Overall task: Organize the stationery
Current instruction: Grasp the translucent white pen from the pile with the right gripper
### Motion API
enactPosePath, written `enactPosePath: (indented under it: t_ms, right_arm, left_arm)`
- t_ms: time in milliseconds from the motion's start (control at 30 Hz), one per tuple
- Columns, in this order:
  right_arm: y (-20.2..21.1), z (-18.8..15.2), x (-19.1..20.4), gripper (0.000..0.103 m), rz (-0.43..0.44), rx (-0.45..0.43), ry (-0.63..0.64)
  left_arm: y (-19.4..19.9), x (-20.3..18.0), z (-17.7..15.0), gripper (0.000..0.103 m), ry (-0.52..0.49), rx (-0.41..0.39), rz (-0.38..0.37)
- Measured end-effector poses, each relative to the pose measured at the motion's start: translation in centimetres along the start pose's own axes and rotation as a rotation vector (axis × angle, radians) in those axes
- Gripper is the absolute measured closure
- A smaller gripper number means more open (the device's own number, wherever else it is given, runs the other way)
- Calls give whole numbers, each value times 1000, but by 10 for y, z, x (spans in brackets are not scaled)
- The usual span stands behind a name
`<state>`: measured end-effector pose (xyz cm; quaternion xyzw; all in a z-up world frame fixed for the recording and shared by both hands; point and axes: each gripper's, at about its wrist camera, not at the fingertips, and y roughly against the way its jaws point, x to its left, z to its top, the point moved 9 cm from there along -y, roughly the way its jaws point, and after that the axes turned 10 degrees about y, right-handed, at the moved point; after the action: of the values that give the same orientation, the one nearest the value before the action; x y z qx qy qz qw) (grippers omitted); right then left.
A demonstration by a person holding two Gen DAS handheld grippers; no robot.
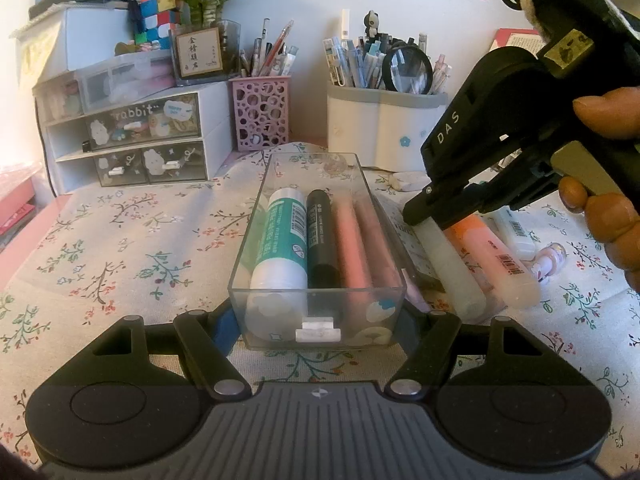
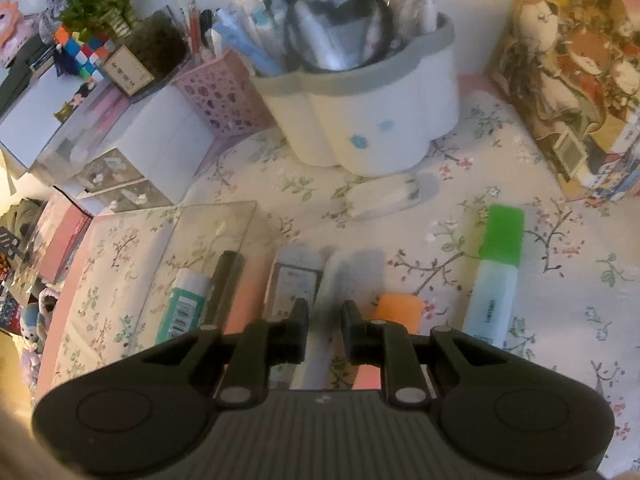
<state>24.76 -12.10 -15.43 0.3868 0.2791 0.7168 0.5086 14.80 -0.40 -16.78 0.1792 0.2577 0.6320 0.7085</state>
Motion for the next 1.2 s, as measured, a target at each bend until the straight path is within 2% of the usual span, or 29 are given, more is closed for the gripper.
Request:
enactPosePath:
  t_ms: [467,800,1200]
  right_arm:
    - [-2,1,0,94,18,-19,-23]
    - [-4,-2,5,91,-10,12,30]
    - [1,-11,9,92,-18,-32,70]
  left_arm:
    - [0,0,0,31,-1,0,0]
    - [0,0,0,31,-1,0,0]
    - [0,0,0,31,-2,0,0]
